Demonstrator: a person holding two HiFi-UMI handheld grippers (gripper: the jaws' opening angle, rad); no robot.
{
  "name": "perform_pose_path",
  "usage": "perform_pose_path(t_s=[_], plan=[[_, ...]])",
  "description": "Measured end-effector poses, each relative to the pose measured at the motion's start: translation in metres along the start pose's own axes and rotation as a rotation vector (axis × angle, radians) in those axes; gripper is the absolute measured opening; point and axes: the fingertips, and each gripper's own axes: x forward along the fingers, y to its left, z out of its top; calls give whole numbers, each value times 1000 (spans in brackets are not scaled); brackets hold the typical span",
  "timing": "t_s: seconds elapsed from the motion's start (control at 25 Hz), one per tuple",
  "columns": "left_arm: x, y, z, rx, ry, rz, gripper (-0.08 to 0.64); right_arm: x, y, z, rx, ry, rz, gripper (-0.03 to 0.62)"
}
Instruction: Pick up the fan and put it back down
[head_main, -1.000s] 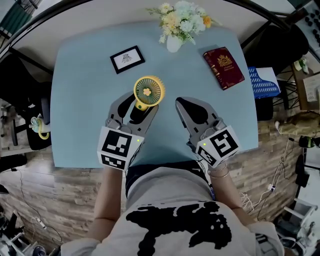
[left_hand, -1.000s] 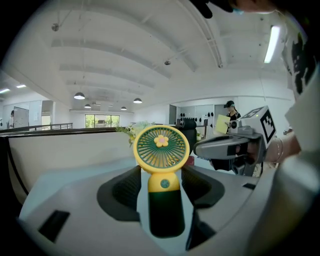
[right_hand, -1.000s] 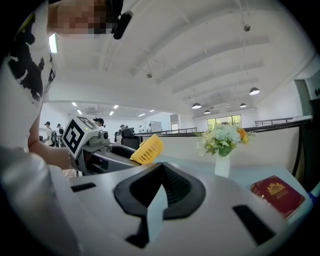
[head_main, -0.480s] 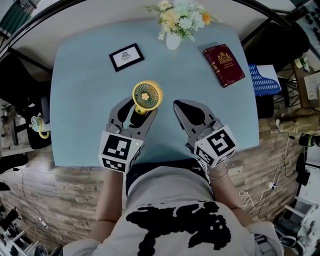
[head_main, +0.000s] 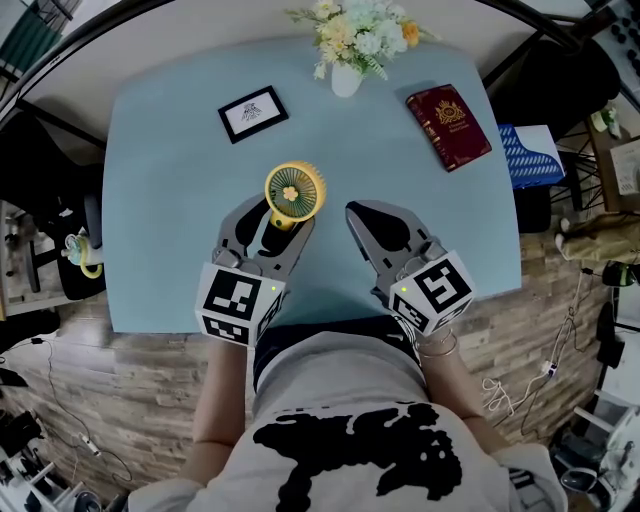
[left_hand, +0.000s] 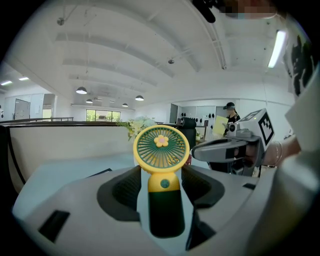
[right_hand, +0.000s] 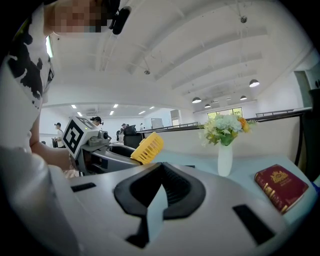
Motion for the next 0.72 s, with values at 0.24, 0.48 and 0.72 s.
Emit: perform_pose_path(t_s=[0.24,0.48,0.72], plan=[[2,0,-1,6,11,-15,264,1,-1,-2,4,3,-1,5],[3,5,-3,14,25,-13,264,2,-3,-3,9,4,-7,5],[6,8,3,33,17,-18,264,1,-8,-3,16,1,-25,5]])
